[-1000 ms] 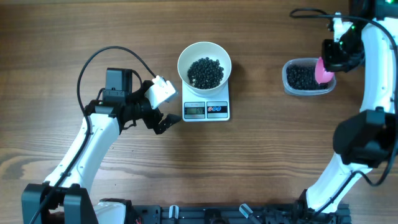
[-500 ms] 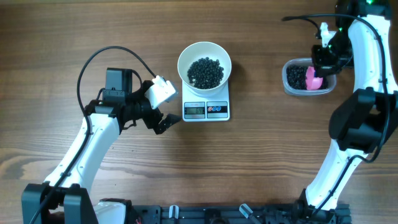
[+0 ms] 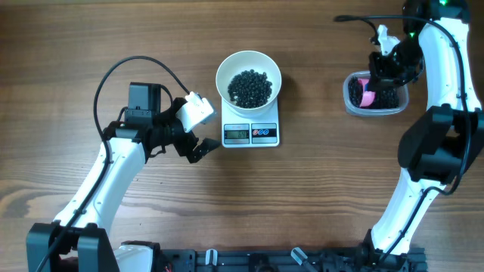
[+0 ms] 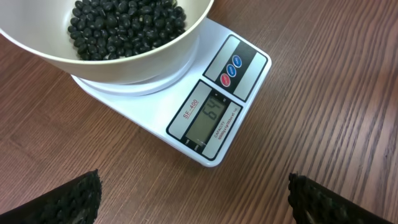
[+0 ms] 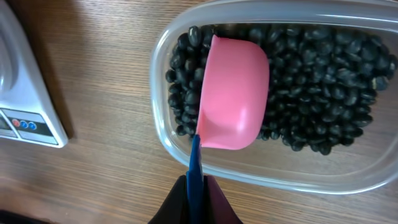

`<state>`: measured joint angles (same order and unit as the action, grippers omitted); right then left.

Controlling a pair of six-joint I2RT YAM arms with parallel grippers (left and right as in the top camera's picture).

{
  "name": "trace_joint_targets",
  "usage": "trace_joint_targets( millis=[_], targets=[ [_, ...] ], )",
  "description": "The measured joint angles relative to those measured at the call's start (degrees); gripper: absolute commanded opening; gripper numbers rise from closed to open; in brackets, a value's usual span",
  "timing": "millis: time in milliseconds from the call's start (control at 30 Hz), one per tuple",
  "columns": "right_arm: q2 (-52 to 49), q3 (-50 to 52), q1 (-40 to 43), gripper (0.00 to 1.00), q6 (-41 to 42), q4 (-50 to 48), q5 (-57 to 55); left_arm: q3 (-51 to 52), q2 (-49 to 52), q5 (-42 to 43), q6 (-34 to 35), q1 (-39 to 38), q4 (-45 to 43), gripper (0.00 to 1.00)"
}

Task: Scoop item into bowl and weigh 150g on scale
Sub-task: 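Dip the pink scoop into the beans and lift it full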

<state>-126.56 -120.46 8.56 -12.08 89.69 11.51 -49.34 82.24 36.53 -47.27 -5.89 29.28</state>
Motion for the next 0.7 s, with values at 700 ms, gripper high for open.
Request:
trace_joint_targets(
  millis=[700],
  targets=[
    [-0.2, 0.0, 12.83, 0.04, -6.95, 2.29, 13.18, 0.0, 0.0, 0.0, 0.02, 0.0, 0.0, 1.0]
  ],
)
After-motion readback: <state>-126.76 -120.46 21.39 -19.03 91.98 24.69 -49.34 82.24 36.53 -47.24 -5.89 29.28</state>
